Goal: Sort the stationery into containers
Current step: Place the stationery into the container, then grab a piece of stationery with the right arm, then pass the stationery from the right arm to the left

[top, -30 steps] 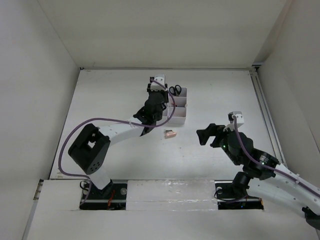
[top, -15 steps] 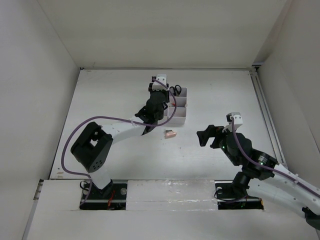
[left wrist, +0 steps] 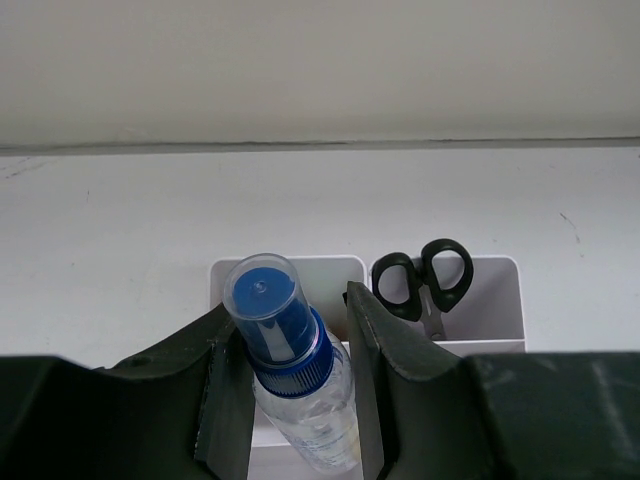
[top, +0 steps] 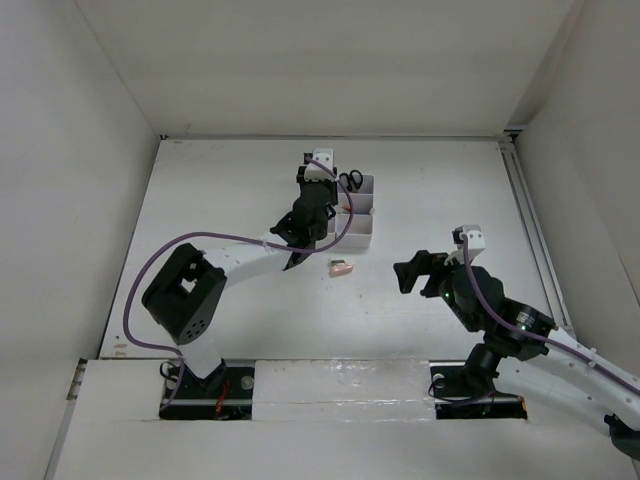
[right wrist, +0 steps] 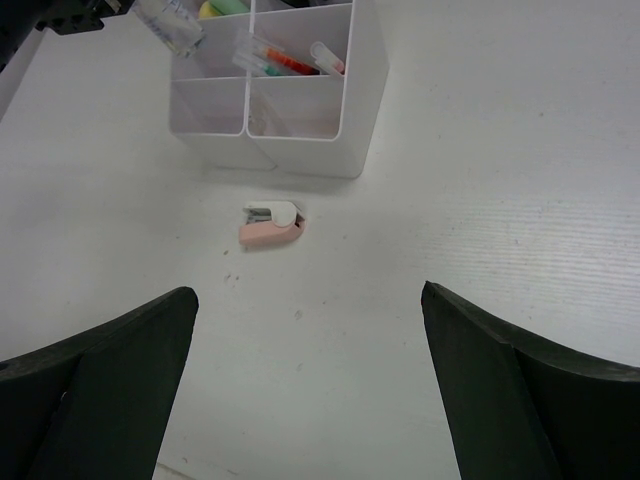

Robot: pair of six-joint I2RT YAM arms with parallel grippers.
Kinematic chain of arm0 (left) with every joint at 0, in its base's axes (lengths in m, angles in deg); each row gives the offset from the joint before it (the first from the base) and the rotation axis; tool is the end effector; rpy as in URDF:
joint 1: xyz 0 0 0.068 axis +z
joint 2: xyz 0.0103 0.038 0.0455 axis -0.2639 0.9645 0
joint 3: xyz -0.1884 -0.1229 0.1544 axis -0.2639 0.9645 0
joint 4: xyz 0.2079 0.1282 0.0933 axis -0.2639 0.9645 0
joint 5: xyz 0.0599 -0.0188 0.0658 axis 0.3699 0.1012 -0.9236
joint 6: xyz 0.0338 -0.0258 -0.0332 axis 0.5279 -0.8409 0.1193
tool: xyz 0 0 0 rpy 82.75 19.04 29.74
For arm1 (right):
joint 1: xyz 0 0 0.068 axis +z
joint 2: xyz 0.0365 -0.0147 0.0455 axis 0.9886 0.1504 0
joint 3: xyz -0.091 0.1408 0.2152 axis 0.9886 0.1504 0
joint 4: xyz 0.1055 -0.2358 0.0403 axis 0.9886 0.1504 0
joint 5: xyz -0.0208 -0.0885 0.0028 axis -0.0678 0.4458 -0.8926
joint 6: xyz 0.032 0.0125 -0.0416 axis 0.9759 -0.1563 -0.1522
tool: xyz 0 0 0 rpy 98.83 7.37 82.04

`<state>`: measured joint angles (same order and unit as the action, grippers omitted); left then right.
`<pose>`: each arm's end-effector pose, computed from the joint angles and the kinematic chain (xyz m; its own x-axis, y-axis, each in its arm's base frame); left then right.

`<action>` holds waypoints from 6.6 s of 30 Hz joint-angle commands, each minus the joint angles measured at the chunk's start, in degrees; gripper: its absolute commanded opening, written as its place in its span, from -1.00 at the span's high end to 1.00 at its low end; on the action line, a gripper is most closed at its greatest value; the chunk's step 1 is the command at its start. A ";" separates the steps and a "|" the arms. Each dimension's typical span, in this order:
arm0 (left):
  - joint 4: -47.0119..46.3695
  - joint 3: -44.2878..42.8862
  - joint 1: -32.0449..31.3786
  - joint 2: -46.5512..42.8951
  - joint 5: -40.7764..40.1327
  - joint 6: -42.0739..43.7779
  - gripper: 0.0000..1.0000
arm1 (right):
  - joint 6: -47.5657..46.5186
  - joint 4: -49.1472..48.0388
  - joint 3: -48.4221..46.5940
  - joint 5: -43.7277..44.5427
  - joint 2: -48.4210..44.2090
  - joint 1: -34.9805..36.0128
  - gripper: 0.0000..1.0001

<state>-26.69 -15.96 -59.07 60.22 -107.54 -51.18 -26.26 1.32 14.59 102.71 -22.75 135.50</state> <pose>0.2910 -0.2500 0.2882 0.0580 -0.0928 -0.9940 0.1446 0.9860 -0.0836 0.0942 0.0978 0.2925 -0.3710 0.2255 -0.9008 -0.2312 0.9171 0.3248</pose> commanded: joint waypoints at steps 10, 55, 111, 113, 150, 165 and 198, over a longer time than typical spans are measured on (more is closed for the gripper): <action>-3.09 -2.55 1.93 2.61 -1.17 0.57 1.00 | -1.14 -2.90 0.20 0.07 -0.48 0.61 -1.00; -4.67 3.86 0.28 -7.74 -4.93 -1.91 -0.99 | -2.73 -4.48 0.72 -2.04 0.05 0.61 -1.00; 47.10 28.30 -0.79 -55.58 10.96 -38.02 -1.00 | -66.10 11.69 -37.95 -45.02 68.95 -10.56 -0.98; 46.57 28.30 -0.79 -54.97 10.96 -38.01 -1.00 | -66.62 11.69 -37.43 -43.88 69.74 -11.08 -0.98; 44.90 29.36 -0.79 -54.43 13.07 -36.96 -1.00 | -69.87 4.22 -38.04 -41.67 79.76 -8.89 0.16; 47.10 28.83 -0.79 -55.48 11.40 -38.80 -1.00 | -62.77 -2.09 -29.70 -45.37 66.36 -4.41 1.00; 12.74 24.79 -0.79 -45.39 41.28 -36.69 -0.62 | -15.91 -27.42 -14.57 -19.08 30.37 3.68 1.00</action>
<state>-7.13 12.55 -59.84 14.26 -69.53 -88.12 -43.14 -20.36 0.06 86.19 8.98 138.78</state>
